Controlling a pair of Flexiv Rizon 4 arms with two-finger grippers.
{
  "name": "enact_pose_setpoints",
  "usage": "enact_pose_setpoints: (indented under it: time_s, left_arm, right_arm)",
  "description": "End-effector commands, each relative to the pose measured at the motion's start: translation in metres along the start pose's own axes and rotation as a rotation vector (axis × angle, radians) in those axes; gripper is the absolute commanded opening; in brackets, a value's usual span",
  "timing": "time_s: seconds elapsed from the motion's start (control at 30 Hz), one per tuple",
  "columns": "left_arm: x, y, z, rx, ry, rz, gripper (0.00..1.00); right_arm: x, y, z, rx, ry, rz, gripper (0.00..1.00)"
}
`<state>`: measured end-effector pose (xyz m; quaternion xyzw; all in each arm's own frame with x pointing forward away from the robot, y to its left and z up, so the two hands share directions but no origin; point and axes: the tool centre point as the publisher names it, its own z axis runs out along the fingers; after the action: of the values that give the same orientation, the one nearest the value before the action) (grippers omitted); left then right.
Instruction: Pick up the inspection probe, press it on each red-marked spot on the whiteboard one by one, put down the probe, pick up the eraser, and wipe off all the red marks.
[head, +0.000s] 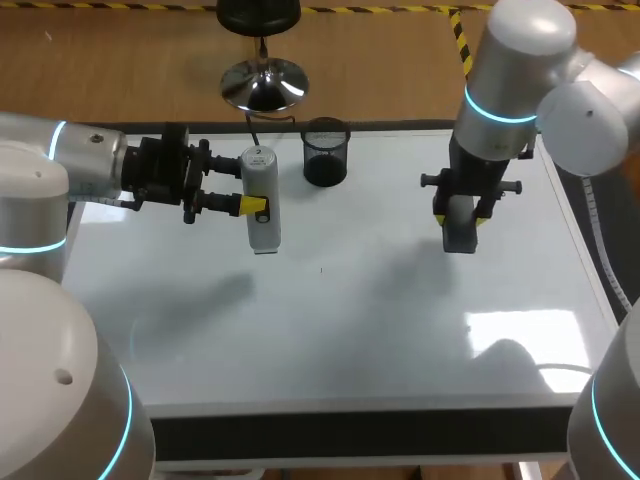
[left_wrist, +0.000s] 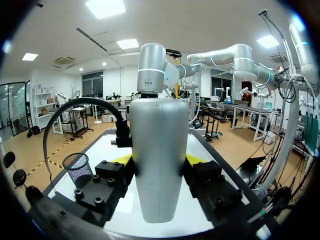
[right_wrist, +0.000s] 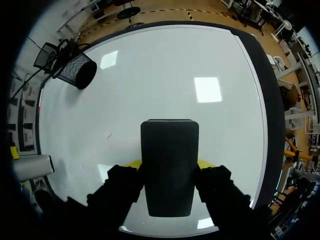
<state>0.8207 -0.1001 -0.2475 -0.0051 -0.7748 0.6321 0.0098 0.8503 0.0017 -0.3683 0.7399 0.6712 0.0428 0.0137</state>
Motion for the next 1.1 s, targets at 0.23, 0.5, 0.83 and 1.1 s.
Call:
enact_pose_setpoints:
  time_s: [0.23, 0.5, 0.83, 1.1]
  left_arm:
    - [0.001, -0.001, 0.001, 0.001, -0.004, 0.002, 0.0]
    - [0.001, -0.001, 0.001, 0.001, -0.004, 0.002, 0.0]
    - [0.001, -0.001, 0.001, 0.001, -0.004, 0.002, 0.0]
    - [0.001, -0.001, 0.001, 0.001, -0.004, 0.002, 0.0]
  right_arm:
    - [-0.001, 0.0, -0.001, 0.0, 0.002, -0.002, 0.0]
    - [-0.009, 0.004, -0.001, 0.002, -0.013, -0.027, 0.0]
    - [-0.035, 0.014, 0.009, 0.04, -0.005, -0.021, 0.0]
    - [-0.063, 0.023, 0.015, 0.055, -0.001, 0.002, 0.0]
